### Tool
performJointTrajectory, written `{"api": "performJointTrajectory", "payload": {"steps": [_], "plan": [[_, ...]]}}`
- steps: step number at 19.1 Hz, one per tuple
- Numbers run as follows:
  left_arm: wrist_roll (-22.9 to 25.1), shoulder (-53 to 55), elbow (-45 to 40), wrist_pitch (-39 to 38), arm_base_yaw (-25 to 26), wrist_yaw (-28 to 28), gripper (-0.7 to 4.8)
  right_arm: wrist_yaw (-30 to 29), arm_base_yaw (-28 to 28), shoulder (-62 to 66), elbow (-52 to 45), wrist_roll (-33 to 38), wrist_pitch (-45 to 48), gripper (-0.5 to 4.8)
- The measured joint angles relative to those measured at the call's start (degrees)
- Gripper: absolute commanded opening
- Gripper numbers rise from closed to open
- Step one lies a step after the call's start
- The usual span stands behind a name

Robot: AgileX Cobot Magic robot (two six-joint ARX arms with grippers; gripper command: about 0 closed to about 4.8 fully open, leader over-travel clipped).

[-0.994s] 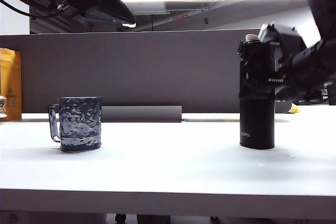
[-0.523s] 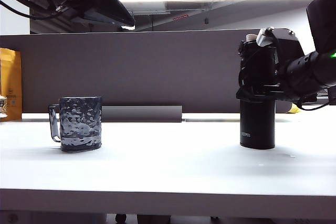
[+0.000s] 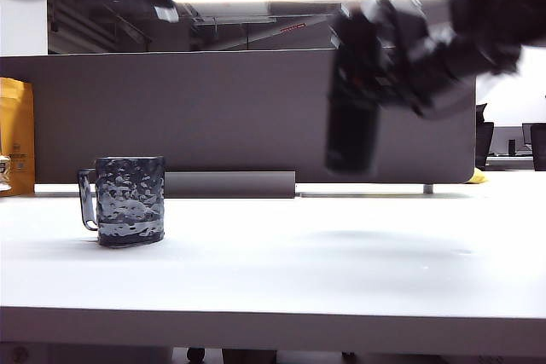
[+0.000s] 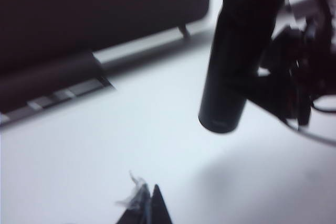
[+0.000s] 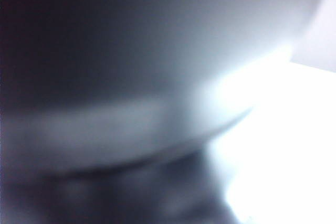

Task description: Pick up the black thermos, pour some water into the cup, then place the black thermos back on the table.

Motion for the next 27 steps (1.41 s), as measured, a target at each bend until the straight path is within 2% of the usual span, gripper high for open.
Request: {"api": "performJointTrajectory", "payload": {"steps": [1,3,5,7,10,12,13,14,18,23,27], "plan": [[0.6,-1.1,3.5,-2.7,3.5,0.1,-0.06,0.0,2.1,0.1,5.4,-4.5,-4.0,2.06],[4.7,0.1,8.2,-11.6,9.4,-0.2,-0.06,0.3,6.0,2.6,16.3,-14.1,-11.1,2.06],[5.9,1.6,8.7,-16.4,13.1,1.2,-0.06,1.4,9.7,7.0,23.1,-21.1,-12.5,2.06],[6.3,4.5,9.1,-19.4,13.8,3.5,-0.06,3.1,12.2,13.8,29.3,-29.4,-13.5,2.06],[6.4,12.9,8.9,-25.8,12.5,3.2,-0.06,3.6,14.8,21.1,33.6,-41.9,-16.8,2.06],[1.2,13.1,9.0,-27.6,12.3,-1.4,-0.06,3.5,15.5,23.3,33.6,-50.1,-17.0,2.07],[-2.0,13.0,8.9,-29.0,12.6,-3.6,-0.06,3.5,15.4,23.6,33.6,-52.0,-17.3,2.06],[-3.1,12.8,8.9,-30.6,12.5,-4.0,-0.06,3.6,15.3,23.8,33.6,-54.1,-17.2,2.06],[-4.1,12.8,8.9,-34.2,12.1,-3.9,-0.06,3.7,15.4,27.0,34.1,-61.2,-9.0,2.07],[-4.2,12.8,9.0,-29.4,9.6,-3.9,-0.06,3.3,15.3,32.3,37.1,-67.3,-7.0,2.07],[-4.2,12.8,9.0,-31.5,9.6,-5.1,-0.06,3.2,15.4,33.6,38.5,-73.1,-7.0,2.06]]}}
